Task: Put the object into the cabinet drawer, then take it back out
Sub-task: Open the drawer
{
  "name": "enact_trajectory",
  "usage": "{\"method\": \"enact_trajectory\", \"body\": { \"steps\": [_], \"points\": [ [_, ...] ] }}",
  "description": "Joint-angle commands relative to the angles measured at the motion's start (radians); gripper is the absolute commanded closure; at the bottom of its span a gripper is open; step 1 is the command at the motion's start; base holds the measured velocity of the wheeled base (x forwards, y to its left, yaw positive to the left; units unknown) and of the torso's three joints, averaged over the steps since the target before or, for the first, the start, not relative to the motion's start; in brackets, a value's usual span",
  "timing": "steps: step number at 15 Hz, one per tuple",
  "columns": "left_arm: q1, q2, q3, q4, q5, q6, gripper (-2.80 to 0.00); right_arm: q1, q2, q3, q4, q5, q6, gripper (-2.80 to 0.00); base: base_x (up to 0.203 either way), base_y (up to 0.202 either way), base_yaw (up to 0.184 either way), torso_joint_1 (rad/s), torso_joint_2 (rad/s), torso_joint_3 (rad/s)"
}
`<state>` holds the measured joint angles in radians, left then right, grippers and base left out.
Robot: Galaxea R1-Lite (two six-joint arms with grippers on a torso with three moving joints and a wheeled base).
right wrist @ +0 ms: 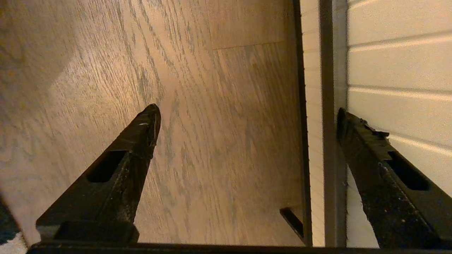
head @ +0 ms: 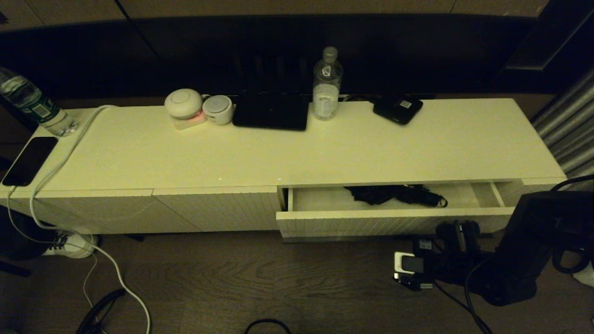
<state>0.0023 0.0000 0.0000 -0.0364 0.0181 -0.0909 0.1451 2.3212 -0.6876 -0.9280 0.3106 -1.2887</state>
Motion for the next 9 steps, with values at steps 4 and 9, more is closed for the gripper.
{"method": "enact_trajectory", "body": {
  "steps": [4, 9],
  "points": [
    [0.001, -0.002, 0.000, 0.000, 0.000, -0.001, 0.00, 0.007, -0.053, 0.116, -0.074, 0.004, 0.033, -2.80, 0.000, 0.000, 0.000, 0.000, 0.00, 0.000],
    [0.001, -0.002, 0.000, 0.000, 0.000, -0.001, 0.00, 0.006, -0.103, 0.157, -0.075, 0.004, 0.033, -2.80, 0.000, 0.000, 0.000, 0.000, 0.00, 0.000]
  ]
}}
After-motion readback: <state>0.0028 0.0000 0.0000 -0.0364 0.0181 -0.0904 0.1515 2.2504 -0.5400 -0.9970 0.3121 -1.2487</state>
